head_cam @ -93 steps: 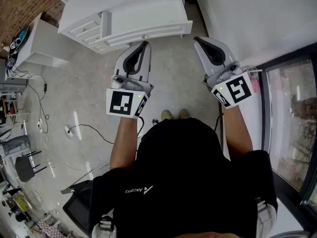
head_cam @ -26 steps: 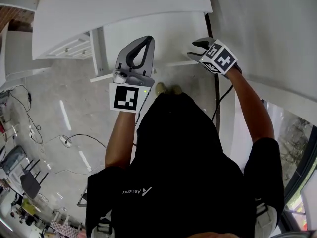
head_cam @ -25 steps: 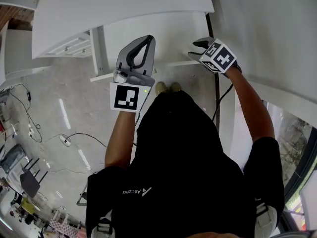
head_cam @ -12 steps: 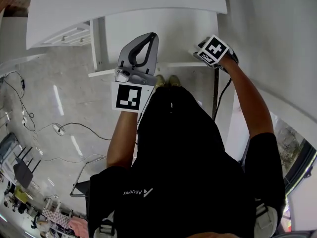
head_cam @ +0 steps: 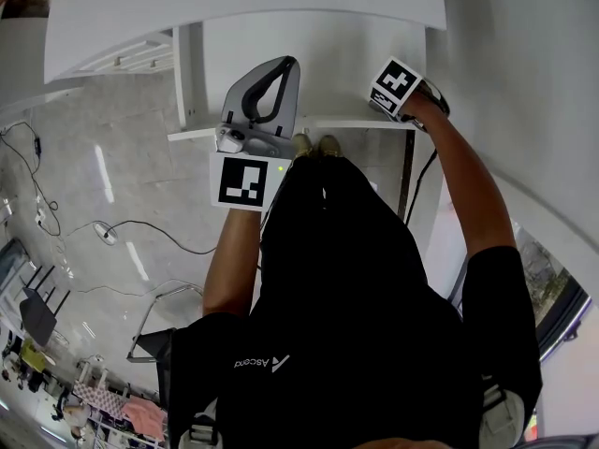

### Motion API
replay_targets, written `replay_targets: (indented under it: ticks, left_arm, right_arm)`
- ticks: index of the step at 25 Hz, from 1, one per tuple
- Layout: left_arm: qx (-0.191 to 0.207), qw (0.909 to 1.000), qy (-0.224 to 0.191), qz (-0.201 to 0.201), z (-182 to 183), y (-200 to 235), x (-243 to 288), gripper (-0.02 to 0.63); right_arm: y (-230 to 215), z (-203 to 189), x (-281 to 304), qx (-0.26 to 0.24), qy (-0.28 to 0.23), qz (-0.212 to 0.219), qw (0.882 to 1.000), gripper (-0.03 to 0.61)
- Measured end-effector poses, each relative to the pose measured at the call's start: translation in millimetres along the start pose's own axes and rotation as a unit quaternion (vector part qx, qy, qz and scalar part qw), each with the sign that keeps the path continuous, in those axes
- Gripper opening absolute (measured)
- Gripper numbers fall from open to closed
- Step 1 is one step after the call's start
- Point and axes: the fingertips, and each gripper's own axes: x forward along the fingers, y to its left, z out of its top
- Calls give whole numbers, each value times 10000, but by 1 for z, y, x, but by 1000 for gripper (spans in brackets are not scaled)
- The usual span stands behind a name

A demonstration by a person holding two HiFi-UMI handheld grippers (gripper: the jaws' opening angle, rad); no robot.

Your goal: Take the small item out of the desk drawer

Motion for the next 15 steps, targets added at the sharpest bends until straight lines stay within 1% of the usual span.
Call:
replay_targets:
  ticks: [8, 12, 15]
  left_arm:
    - [-63, 9999, 59, 85, -7, 10, -6, -2]
    - [-104, 9999, 92, 98, -10, 12, -8, -2]
    - [-131, 9998, 131, 116, -14, 13, -11, -2]
  right_arm:
    - [0, -4, 19, 117, 375, -135, 9991, 181]
    - [2, -4, 25, 160, 448, -76, 9988, 179]
    - [4, -2, 26, 103, 412, -53, 9991, 174]
